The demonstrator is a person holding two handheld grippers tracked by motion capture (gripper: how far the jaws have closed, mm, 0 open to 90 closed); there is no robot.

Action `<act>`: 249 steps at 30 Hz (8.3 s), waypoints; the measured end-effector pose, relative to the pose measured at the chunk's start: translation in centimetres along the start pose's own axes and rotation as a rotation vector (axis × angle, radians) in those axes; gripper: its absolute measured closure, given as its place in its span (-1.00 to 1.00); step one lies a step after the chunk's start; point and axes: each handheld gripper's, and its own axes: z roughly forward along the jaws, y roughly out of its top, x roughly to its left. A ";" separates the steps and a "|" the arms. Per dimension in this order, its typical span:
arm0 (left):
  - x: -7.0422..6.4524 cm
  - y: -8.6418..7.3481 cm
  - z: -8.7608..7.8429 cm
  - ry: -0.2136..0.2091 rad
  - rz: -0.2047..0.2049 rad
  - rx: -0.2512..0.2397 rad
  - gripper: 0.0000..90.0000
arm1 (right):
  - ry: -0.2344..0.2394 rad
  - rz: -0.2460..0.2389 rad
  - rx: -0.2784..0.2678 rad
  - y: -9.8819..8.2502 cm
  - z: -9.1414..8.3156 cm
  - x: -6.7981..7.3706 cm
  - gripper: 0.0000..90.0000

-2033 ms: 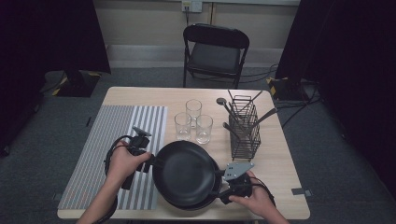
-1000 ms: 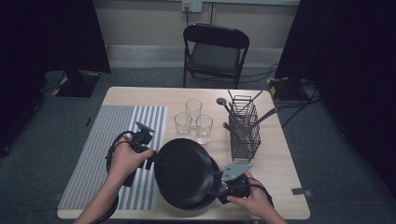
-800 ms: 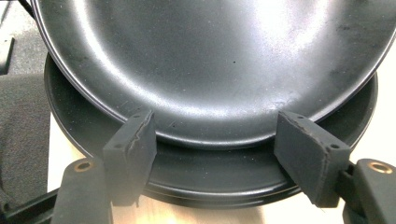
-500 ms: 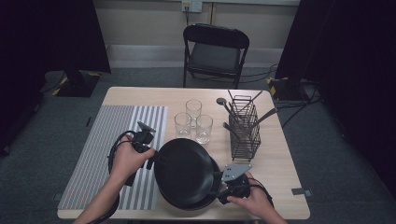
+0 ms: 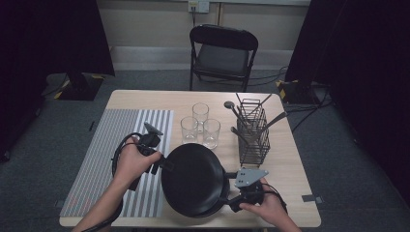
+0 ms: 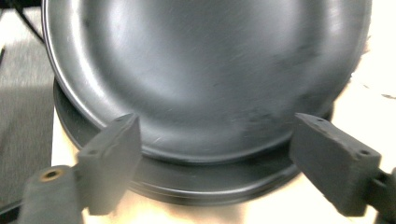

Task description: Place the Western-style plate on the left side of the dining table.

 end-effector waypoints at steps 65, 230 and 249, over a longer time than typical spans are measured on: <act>0.1 5.6 -8.7 0.145 -0.094 -0.011 0.77 | -0.066 0.118 0.133 -6.3 -2.1 -2.9 -0.69; 16.5 3.0 -9.8 0.265 -0.413 -0.067 0.84 | -0.082 0.129 0.133 -6.4 -2.2 -2.7 -0.69; 17.0 2.8 -9.1 0.336 -0.402 -0.048 0.76 | -0.086 0.134 0.132 -6.4 -2.2 -2.6 -0.69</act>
